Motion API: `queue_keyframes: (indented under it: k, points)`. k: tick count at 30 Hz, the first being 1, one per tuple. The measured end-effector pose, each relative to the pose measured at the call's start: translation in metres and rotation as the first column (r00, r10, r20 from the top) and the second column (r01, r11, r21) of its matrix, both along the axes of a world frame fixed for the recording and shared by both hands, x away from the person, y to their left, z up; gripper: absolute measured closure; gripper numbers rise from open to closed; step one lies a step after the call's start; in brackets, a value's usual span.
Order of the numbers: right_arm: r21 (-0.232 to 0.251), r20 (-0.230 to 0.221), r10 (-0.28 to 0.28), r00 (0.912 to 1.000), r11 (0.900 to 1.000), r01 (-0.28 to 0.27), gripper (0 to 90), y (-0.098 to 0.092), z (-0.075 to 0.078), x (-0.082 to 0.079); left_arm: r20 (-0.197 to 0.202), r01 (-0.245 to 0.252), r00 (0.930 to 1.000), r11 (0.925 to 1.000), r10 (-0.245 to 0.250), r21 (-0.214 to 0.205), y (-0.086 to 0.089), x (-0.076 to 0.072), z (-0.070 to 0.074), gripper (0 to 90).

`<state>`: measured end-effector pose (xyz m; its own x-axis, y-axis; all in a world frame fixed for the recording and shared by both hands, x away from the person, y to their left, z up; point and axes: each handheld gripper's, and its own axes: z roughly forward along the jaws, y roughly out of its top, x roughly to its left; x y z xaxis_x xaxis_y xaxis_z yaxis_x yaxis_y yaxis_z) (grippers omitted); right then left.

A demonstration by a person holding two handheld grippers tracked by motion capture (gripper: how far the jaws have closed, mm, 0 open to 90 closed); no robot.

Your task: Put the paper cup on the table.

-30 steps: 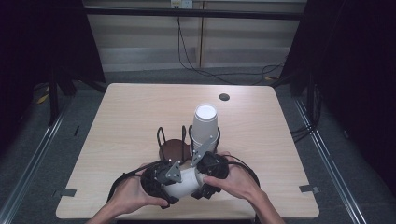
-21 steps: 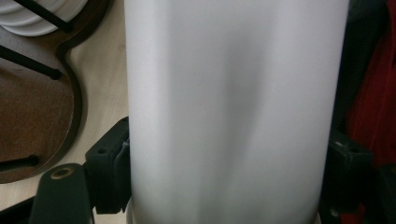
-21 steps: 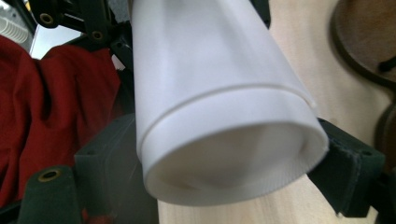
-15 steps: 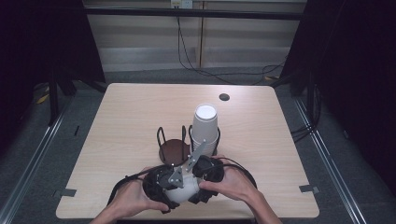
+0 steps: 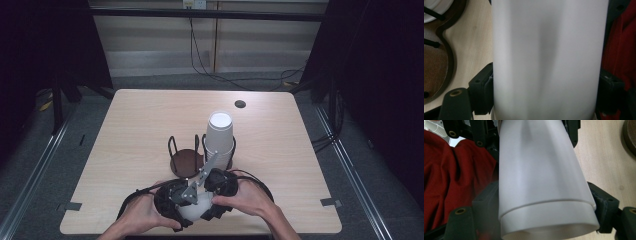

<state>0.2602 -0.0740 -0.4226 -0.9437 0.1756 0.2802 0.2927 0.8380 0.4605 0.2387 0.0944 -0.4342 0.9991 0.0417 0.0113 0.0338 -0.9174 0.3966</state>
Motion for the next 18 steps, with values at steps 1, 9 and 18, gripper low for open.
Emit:
queue_keyframes:
  k: [1, 9, 18]
  points:
    - [0.002, 0.0, -0.004, 1.0, 1.0, 0.004, 23.3, -0.0006, 0.0005, 0.0003, -0.006, -0.008, 0.9999, 0.9999, 0.008, -0.01, 0.0003, -0.0004, -0.0003, 20.1]
    - [-0.005, 0.01, -0.004, 0.9999, 1.0, 0.004, 24.8, -0.0006, 0.003, -0.0016, 0.019, 0.021, 0.9996, 0.9996, -0.02, -0.02, 0.0018, -0.0005, -0.0008, 16.7]
    - [-0.003, 0.021, -0.012, 0.9997, 0.9999, 0.012, 25.3, 0.0, 0.0042, -0.0021, 0.025, 0.001, 0.9997, 0.9978, 0.001, -0.066, 0.0049, -0.0002, -0.0003, 14.2]
